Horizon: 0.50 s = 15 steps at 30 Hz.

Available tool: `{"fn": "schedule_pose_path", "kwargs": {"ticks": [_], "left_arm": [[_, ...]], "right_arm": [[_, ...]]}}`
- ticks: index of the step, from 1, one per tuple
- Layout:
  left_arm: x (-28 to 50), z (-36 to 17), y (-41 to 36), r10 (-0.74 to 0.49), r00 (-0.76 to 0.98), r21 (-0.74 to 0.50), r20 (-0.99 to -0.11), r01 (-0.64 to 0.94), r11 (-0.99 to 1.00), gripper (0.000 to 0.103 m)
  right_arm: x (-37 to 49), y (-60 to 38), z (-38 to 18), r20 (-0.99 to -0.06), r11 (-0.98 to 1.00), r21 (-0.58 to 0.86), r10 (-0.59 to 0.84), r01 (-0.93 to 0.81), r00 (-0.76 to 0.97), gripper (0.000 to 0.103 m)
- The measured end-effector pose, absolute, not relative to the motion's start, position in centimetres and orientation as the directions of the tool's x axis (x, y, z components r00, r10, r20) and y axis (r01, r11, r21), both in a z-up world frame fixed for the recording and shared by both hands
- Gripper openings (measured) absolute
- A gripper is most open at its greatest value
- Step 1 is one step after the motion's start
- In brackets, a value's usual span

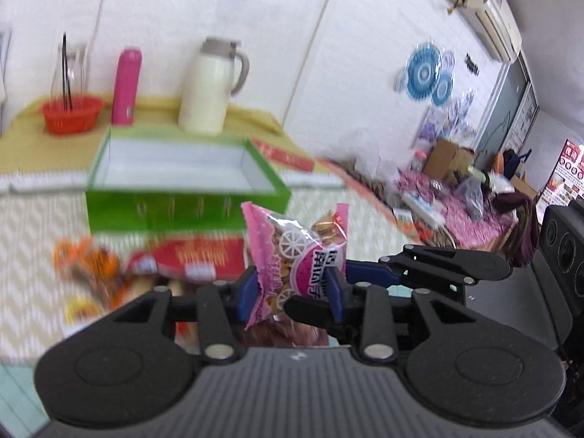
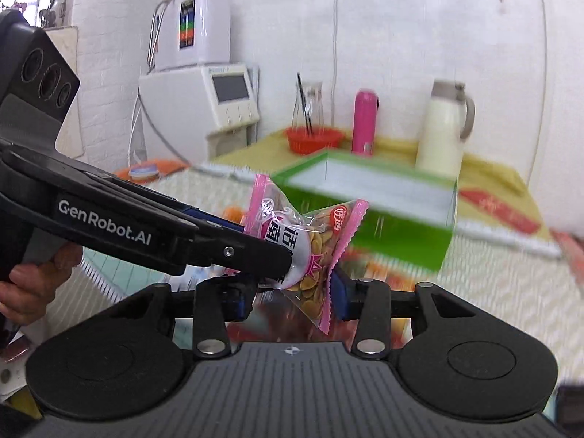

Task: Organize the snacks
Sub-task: 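Carry the pink bag into the green box and open the left gripper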

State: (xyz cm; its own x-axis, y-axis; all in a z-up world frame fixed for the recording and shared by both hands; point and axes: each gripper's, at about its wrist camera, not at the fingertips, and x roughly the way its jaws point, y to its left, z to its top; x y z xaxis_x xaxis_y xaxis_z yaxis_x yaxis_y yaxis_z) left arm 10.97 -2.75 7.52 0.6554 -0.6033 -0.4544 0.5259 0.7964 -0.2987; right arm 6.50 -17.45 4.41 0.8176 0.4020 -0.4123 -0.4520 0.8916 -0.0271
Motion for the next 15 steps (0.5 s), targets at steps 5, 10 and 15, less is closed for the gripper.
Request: {"fn": "schedule_pose_path", "kwargs": {"ticks": [5,10,15], "left_arm": [[17.3,9.7,-2.8,-0.573,0.699,-0.284,-0.427,0.499,0.819,0.035],[24.7,9.0,-2.3,-0.565,0.689,-0.375,-0.454,0.427,0.823,0.037],[30.0,7.2,-2.7,-0.535,0.674,-0.371,-0.509,0.389,0.843,0.037]], "right_arm": [[12.8,-17.2,6.3,-0.360,0.899,-0.032,0.398,-0.437,0.844,0.073],[19.5,-17.0,5.9,-0.398,0.910,0.034,0.392,-0.414,0.829,0.072],[24.8,-17.2,4.3,-0.452,0.914,0.110,0.396,-0.391,0.799,0.072]]}}
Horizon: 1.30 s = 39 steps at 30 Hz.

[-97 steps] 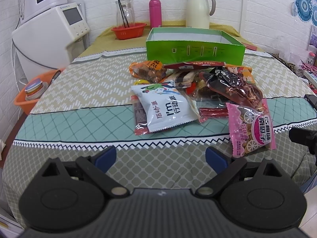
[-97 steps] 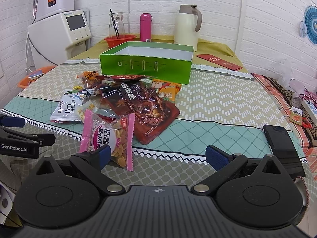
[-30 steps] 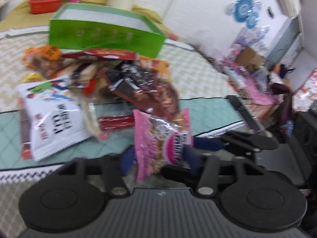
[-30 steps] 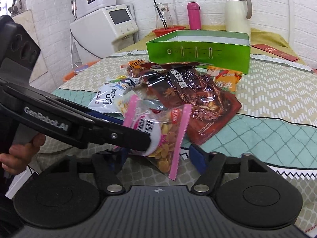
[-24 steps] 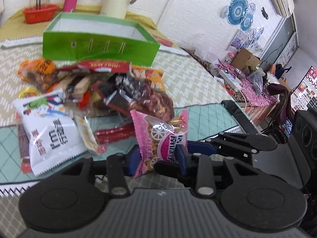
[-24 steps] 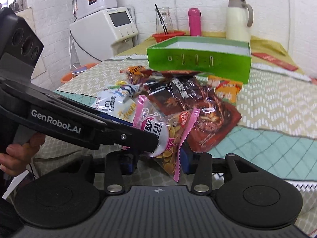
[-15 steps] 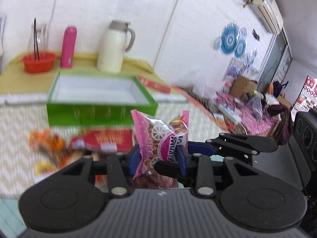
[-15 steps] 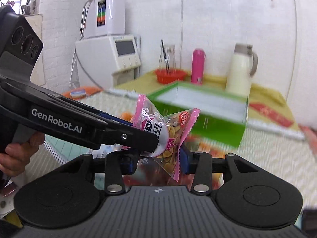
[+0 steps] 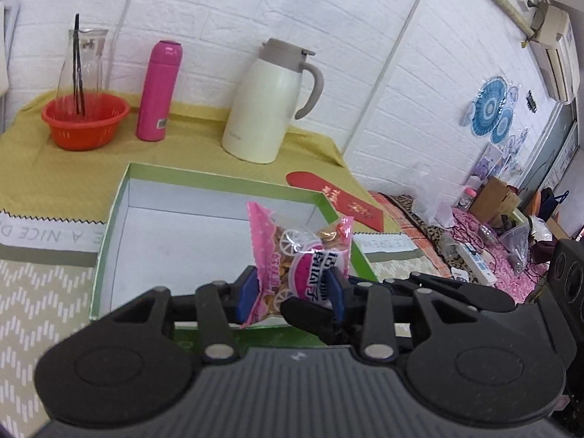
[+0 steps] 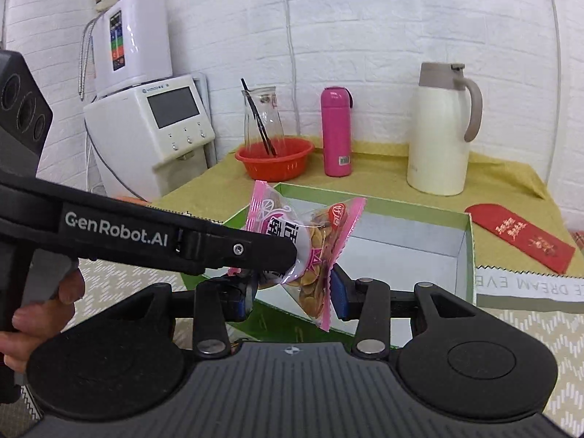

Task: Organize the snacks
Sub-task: 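Carry the pink bag into the green box and open the left gripper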

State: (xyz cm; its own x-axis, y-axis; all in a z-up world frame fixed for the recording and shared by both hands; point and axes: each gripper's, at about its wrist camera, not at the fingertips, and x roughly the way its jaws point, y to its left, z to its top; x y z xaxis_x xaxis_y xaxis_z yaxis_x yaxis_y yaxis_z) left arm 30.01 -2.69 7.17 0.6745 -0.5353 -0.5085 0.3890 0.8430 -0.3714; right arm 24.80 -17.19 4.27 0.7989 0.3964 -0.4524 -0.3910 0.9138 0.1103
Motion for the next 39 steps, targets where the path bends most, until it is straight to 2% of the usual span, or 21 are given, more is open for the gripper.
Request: {"fn": "schedule_pose_path", "kwargs": {"ticks": [8,11,12,14,16,17,19,20,21,29,33,39], "left_arm": [[35.0,4.0,-3.4,-0.497,0.636,-0.368,-0.590,0.336,0.867,0.040],[35.7,3.3,-3.5,-0.490,0.625,-0.362,-0.607,0.331,0.871,0.042],[35.8,3.2,-3.5,-0.487,0.623,-0.360,-0.612,0.329,0.873,0.046],[35.8,3.1,-3.6,-0.477,0.633,-0.350,-0.610,0.325,0.879,0.065],[35.3,3.4,-3.5,-0.472,0.659,-0.340,-0.585,0.329,0.881,0.070],[34.9,3.7,-3.5,-0.464,0.674,-0.327,-0.574,0.331,0.885,0.073],[34.0,4.5,-3.6,-0.417,0.717,-0.277,-0.558,0.313,0.908,0.083],[33.7,4.9,-3.7,-0.386,0.735,-0.249,-0.558,0.296,0.922,0.093],[33.1,5.3,-3.7,-0.362,0.755,-0.228,-0.547,0.281,0.932,0.095],[28.9,8.2,-3.7,-0.241,0.839,-0.114,-0.488,0.213,0.970,0.095],[26.2,9.1,-3.3,-0.229,0.856,-0.103,-0.463,0.205,0.973,0.095],[22.5,8.5,-2.9,-0.201,0.844,-0.075,-0.497,0.189,0.979,0.095]], "right_arm": [[30.0,-17.5,1.5,-0.537,0.909,0.194,0.414,-0.370,0.735,0.073],[30.7,-17.5,1.0,-0.561,0.912,0.180,0.404,-0.370,0.722,0.075],[30.9,-17.4,0.8,-0.568,0.913,0.168,0.397,-0.371,0.721,0.076],[31.1,-17.3,0.7,-0.576,0.918,0.146,0.381,-0.368,0.723,0.079],[31.1,-17.3,0.7,-0.566,0.922,0.114,0.365,-0.369,0.739,0.089],[30.9,-17.4,0.7,-0.557,0.923,0.102,0.362,-0.370,0.748,0.103],[30.2,-17.5,1.1,-0.527,0.922,0.074,0.359,-0.379,0.770,0.103],[29.7,-17.6,1.2,-0.514,0.923,0.060,0.355,-0.380,0.781,0.103],[29.3,-17.6,1.5,-0.505,0.923,0.046,0.350,-0.381,0.789,0.103],[25.3,-17.9,3.7,-0.447,0.933,0.005,0.323,-0.359,0.834,0.103],[22.5,-18.3,4.7,-0.426,0.933,-0.014,0.319,-0.358,0.847,0.103],[17.5,-19.5,4.0,-0.392,0.938,0.011,0.322,-0.345,0.862,0.103]]}}
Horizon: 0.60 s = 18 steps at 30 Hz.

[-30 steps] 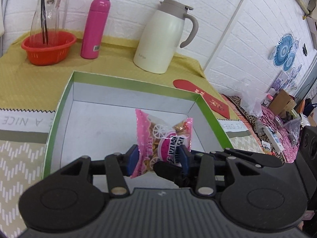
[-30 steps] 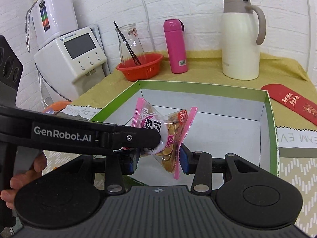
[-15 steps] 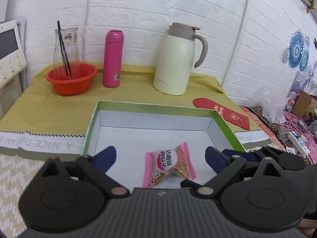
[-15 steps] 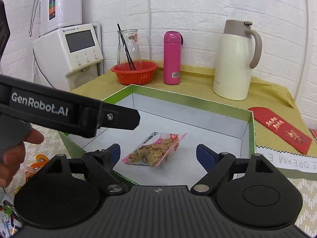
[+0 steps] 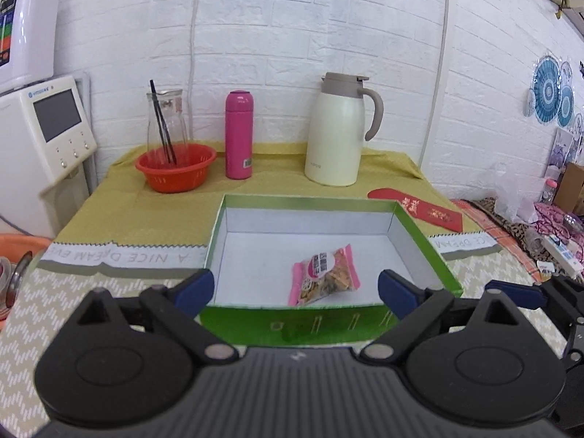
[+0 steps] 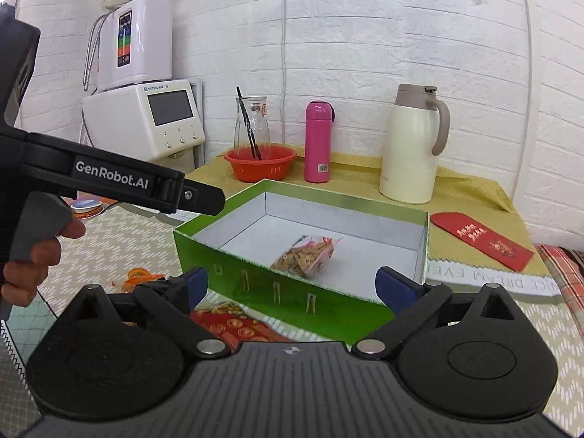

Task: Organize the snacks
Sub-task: 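Carry the pink bag into the green box and open the left gripper, then grasp the red Daily Nuts bag with the left gripper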

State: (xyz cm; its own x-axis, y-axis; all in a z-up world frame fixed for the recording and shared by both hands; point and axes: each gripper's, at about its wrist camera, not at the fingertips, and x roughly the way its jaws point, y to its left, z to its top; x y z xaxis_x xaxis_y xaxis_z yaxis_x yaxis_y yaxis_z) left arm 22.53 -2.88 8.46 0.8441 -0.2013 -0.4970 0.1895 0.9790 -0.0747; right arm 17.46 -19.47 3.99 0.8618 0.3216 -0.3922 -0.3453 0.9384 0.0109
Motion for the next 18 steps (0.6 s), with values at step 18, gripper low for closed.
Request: {"fn": "schedule_pose_path", "kwargs": {"ticks": [18], "left_arm": [[14.9,3.9,3.9,-0.297,0.767,-0.210,-0.569,0.214,0.954,0.095]], "right_arm": [[17.1,-15.8,1.4,-0.500,0.908,0.060,0.386,-0.414,0.775,0.103]]}}
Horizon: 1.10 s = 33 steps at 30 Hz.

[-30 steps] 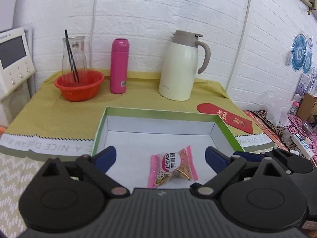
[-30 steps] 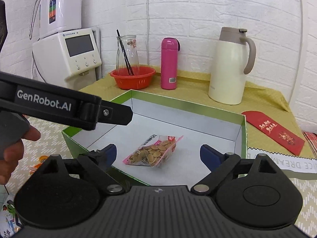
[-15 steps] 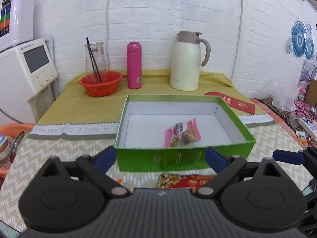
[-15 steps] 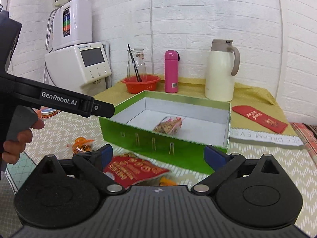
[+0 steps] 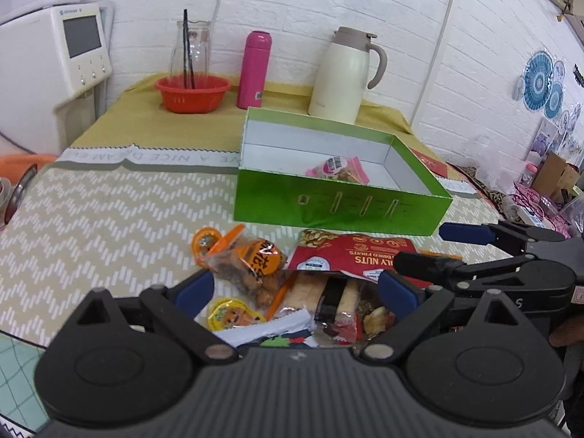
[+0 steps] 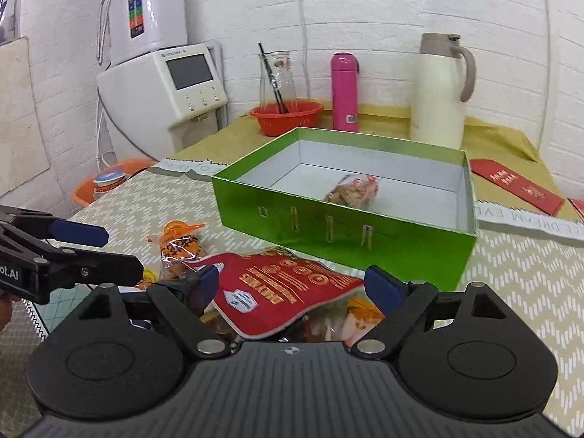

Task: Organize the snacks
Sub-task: 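Grasp the red Daily Nuts bag with the left gripper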

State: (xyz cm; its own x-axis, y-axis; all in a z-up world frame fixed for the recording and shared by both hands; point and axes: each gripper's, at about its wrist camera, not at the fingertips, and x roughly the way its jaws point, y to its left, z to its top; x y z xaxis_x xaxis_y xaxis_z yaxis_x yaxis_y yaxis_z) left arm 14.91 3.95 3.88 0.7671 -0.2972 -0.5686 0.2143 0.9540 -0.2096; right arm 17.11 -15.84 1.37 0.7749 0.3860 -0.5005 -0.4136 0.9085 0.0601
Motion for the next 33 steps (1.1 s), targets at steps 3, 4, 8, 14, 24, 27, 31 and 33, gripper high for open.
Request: {"fn": "schedule_pose_path", "kwargs": {"ticks": [3,4,8,14,24,27,31,33], "left_arm": [[14.6,4.2,5.0,-0.300,0.769,-0.222,-0.565,0.209,0.952,0.095],[14.7,4.2,5.3,-0.320,0.762,-0.239,-0.563,0.221,0.946,0.095],[15.7,4.0,5.6,-0.391,0.725,-0.320,-0.566,0.244,0.916,0.095],[17.4,3.6,3.8,-0.469,0.671,-0.359,-0.575,0.309,0.881,0.093],[22.4,2.0,-1.1,-0.541,0.544,-0.380,-0.642,0.386,0.840,0.064],[23.3,0.6,-2.0,-0.542,0.498,-0.385,-0.677,0.389,0.837,0.064],[23.4,-0.3,-2.0,-0.566,0.465,-0.415,-0.681,0.391,0.821,0.064],[23.5,-0.3,-1.9,-0.570,0.464,-0.422,-0.678,0.389,0.819,0.069]], "right_arm": [[17.1,-13.0,0.9,-0.522,0.862,-0.078,0.393,-0.501,0.757,0.103],[17.1,-12.2,0.6,-0.530,0.853,-0.138,0.365,-0.503,0.766,0.103],[17.8,-13.0,-0.4,-0.549,0.865,-0.099,0.365,-0.492,0.752,0.103],[15.3,-14.3,-0.1,-0.553,0.850,-0.118,0.374,-0.514,0.744,0.024],[12.5,-17.1,0.2,-0.578,0.843,-0.083,0.394,-0.532,0.715,0.034],[12.0,-18.8,1.1,-0.537,0.861,0.000,0.428,-0.508,0.727,0.055],[13.2,-21.5,1.4,-0.537,0.914,0.106,0.385,-0.392,0.751,0.066],[14.3,-22.4,0.9,-0.568,0.939,0.139,0.336,-0.315,0.751,0.072]]}}
